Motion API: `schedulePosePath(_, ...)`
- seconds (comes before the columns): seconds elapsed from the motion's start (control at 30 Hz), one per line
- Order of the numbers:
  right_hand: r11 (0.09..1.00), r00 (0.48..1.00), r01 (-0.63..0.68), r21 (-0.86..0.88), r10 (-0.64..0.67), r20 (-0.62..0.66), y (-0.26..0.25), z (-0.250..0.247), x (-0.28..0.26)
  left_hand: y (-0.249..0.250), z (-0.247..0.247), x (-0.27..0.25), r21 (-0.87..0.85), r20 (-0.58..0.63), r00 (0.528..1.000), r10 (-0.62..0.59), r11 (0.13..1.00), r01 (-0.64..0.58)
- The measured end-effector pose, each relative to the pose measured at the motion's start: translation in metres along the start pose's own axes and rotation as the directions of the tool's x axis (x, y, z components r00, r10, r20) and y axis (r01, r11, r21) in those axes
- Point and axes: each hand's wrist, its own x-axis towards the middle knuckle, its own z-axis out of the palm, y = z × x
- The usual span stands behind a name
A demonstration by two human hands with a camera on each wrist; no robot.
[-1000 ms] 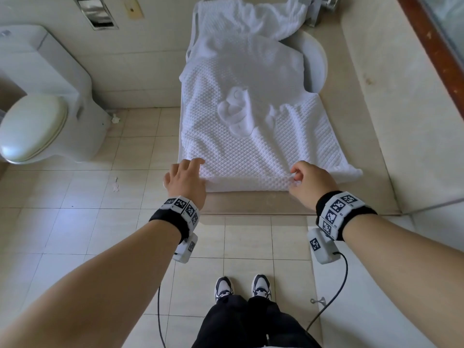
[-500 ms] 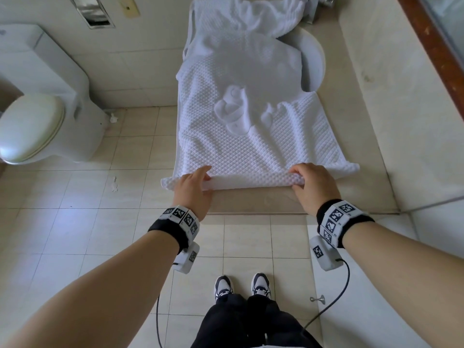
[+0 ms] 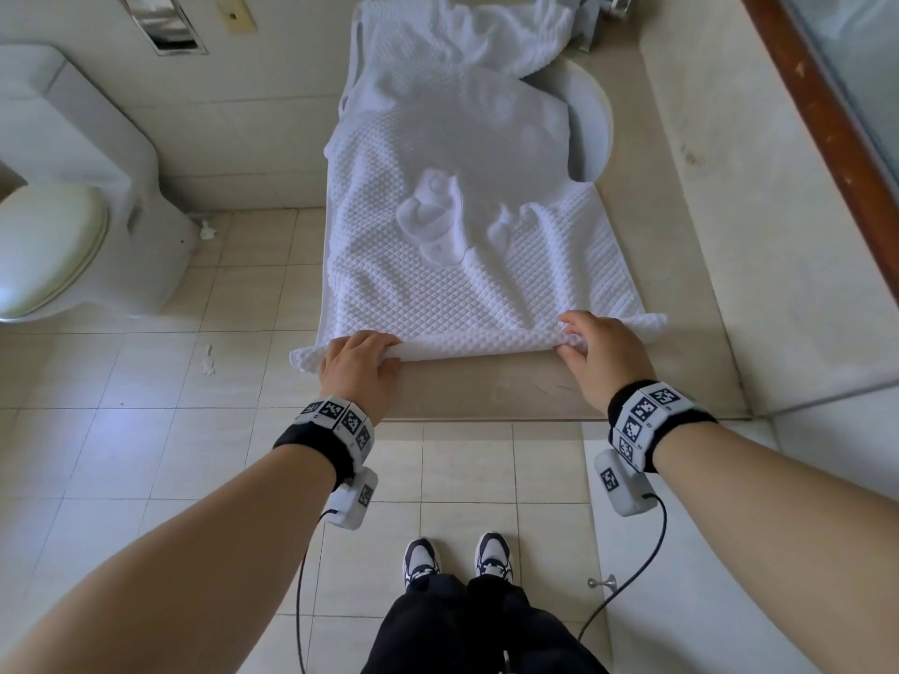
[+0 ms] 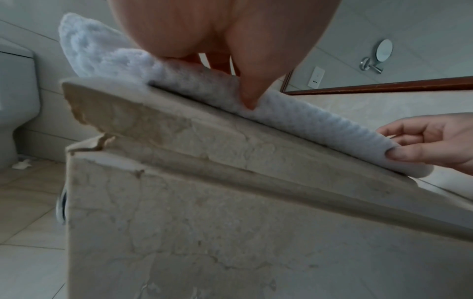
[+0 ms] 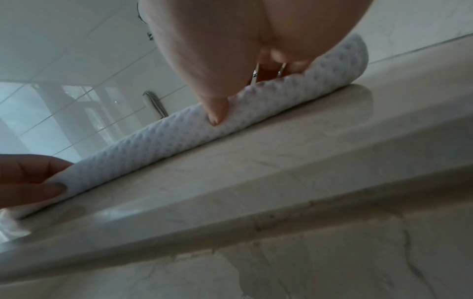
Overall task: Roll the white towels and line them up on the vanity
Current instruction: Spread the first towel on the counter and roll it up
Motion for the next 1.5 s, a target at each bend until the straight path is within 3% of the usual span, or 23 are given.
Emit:
schedulePosePath(0.23,0.977,0.978,-0.099,0.192,0.060,0.198,0.013,-0.008,-0.001,-0.004,-0.013,-0.002,0.070,0.116,0.993,-0.029,0.997,0.021)
schedulePosePath(0.37,0.983,0.950,-0.139,0.123,0.097,0.296,0.014,-0.015,-0.001,-0.008,-0.015,-0.006,0.103,0.191,0.974,-0.118,0.990,0.100)
schedulePosePath(0.5,0.985,0.921,-0.167,0.051,0.137,0.364,0.009,-0.020,0.006,-0.016,-0.013,0.001,0.167,0.253,0.961,-0.112,0.983,0.070)
schedulePosePath(0.67,0.985,0.904,-0.172,-0.014,0.163,0.394,0.004,-0.019,0.015,-0.007,-0.014,0.007,0.208,0.233,0.967,-0.103,0.977,0.054)
schedulePosePath(0.77,0.983,0.909,-0.173,-0.060,0.183,0.375,0.002,-0.021,0.018,-0.007,-0.012,0.007,0.191,0.189,0.975,-0.118,0.978,0.081)
schedulePosePath(0.9,0.985,0.965,-0.079,-0.156,0.114,0.234,-0.003,-0.022,0.022,0.000,-0.013,0.010,0.171,0.078,0.994,-0.079,0.983,0.065)
schedulePosePath(1.0,0.994,0.974,-0.060,-0.096,0.079,0.212,-0.012,-0.017,0.020,0.004,-0.012,0.010,0.185,0.007,1.000,-0.025,0.982,0.023)
schedulePosePath(1.17,0.998,0.985,-0.022,-0.061,0.032,0.167,-0.018,0.000,0.006,0.007,-0.005,-0.003,0.020,-0.021,1.000,-0.023,1.000,0.023)
schedulePosePath(1.37,0.999,0.995,0.033,-0.039,-0.029,0.100,-0.017,0.010,-0.016,-0.004,-0.002,-0.026,-0.010,-0.041,0.998,0.053,0.999,-0.053)
schedulePosePath(1.5,0.991,0.996,0.068,-0.117,-0.060,0.074,-0.015,0.014,-0.026,-0.003,-0.003,-0.029,0.000,-0.055,0.995,0.083,0.997,-0.083)
